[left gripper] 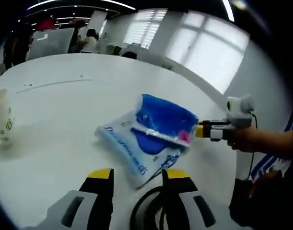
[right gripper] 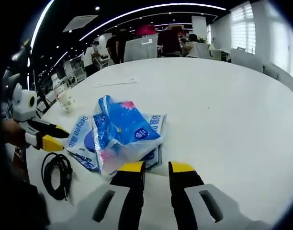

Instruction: Arrange the tabletop items into an orderly group along one side of the table until the central work area is clear of visible clutter.

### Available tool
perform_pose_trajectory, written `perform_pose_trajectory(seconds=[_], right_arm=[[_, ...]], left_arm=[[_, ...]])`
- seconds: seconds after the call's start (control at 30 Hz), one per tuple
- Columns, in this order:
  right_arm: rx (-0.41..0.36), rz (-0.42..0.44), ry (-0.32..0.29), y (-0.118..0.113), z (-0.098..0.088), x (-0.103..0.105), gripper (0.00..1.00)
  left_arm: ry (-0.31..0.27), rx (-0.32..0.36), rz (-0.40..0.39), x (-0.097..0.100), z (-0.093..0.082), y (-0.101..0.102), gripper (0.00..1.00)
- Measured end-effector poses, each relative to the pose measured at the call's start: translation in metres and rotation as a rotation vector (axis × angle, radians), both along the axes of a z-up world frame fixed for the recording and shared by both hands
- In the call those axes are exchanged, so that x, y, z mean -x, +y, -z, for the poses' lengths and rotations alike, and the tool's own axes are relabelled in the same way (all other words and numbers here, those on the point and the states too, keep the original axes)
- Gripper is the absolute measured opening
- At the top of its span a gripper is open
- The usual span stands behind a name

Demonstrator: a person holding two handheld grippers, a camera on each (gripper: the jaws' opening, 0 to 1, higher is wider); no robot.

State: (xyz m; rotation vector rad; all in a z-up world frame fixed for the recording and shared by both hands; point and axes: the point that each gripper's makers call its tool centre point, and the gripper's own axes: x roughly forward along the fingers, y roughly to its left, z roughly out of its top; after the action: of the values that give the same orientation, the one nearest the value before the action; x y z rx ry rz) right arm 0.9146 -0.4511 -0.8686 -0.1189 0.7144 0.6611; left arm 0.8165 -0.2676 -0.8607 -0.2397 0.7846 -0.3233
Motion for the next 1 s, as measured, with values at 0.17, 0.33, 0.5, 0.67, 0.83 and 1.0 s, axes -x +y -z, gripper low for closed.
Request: perform_pose_trajectory(seconds=[0.17, 0.33, 0.5, 0.67, 0.83, 1.0], right_arm=[[-0.019, -0.001, 0.019, 0.004, 0.004, 0.000, 0.08], [-0.034, -0.008, 0.030, 0.007, 0.008, -0.001, 0.02], [-0.030, -0.019, 0.032, 0.011, 0.008, 0.000, 0.00], [-0.014, -0.039, 0.017, 0.013, 0.007, 0.003, 0.00], [-0.006, -0.044, 0.013, 0.013, 0.002, 0.012, 0.00], [-0.009, -0.004, -0.018, 0.010, -0.011, 0.013, 0.00]], left_arm=[[0.015, 0.005, 0.001, -0.002, 0.003, -0.005, 0.33], [0.032, 0.008, -0.001, -0.003, 0.009, -0.008, 0.21], [0.050, 0.012, -0.009, -0.005, 0.014, -0.008, 0.10], [0.045, 0.017, -0.008, -0.007, 0.012, -0.006, 0.05], [0.022, -0.010, -0.001, -0.012, 0.005, -0.002, 0.00], [0.002, -0.010, 0.017, -0.014, 0.001, -0.005, 0.00]])
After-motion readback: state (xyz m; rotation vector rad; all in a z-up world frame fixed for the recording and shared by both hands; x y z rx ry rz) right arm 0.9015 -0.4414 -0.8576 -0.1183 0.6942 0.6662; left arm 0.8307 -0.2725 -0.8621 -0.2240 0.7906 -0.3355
